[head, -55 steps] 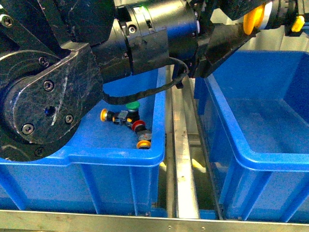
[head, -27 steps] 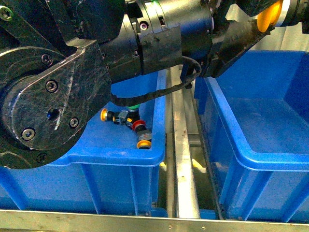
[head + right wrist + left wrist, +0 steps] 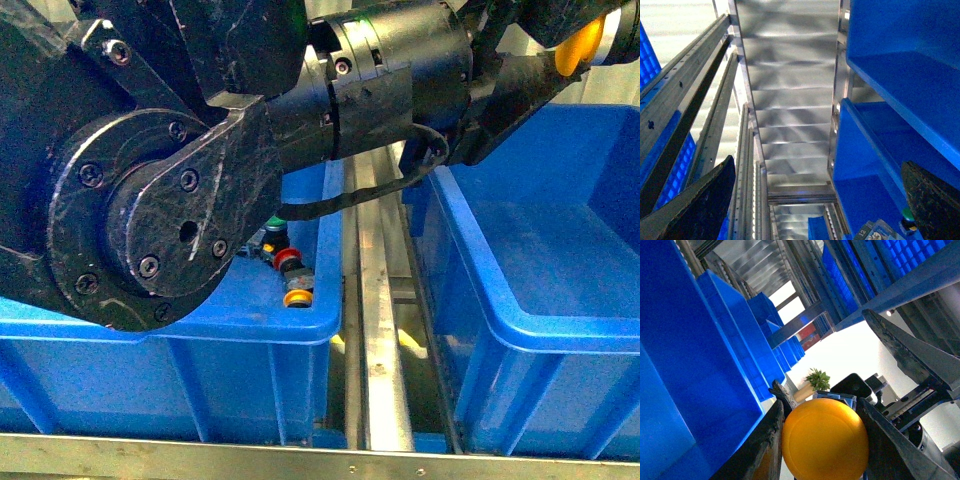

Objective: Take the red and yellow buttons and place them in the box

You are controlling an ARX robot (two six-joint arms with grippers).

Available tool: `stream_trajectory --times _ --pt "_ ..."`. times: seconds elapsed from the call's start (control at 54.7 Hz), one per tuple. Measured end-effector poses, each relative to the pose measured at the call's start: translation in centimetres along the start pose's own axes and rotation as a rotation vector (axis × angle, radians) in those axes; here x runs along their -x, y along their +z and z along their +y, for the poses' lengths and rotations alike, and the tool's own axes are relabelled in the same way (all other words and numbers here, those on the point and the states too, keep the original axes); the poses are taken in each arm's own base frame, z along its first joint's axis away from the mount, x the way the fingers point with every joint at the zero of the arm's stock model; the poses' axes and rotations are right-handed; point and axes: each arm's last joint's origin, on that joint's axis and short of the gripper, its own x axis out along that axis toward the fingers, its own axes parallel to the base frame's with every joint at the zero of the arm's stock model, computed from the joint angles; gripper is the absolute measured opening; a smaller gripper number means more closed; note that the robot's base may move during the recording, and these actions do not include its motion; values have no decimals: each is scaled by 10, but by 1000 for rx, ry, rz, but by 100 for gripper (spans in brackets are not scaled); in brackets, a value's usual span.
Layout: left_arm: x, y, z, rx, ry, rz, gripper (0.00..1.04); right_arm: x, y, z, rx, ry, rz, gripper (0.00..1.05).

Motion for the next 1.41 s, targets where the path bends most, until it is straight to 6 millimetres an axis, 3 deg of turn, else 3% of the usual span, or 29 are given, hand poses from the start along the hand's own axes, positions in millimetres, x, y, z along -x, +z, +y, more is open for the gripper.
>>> stream_trajectory --times 0.11,0.439,1.335,1.409 --pt "-4 -1 1 4 -3 5 34 1 0 1 7 -4 -6 94" --pt "-15 3 -4 1 -17 0 34 3 1 0 52 -32 -28 40" --pt "-15 4 -6 2 18 -5 33 5 11 0 65 -41 -40 39" --pt "-15 4 -7 -8 26 -21 44 6 12 1 66 -37 -38 39"
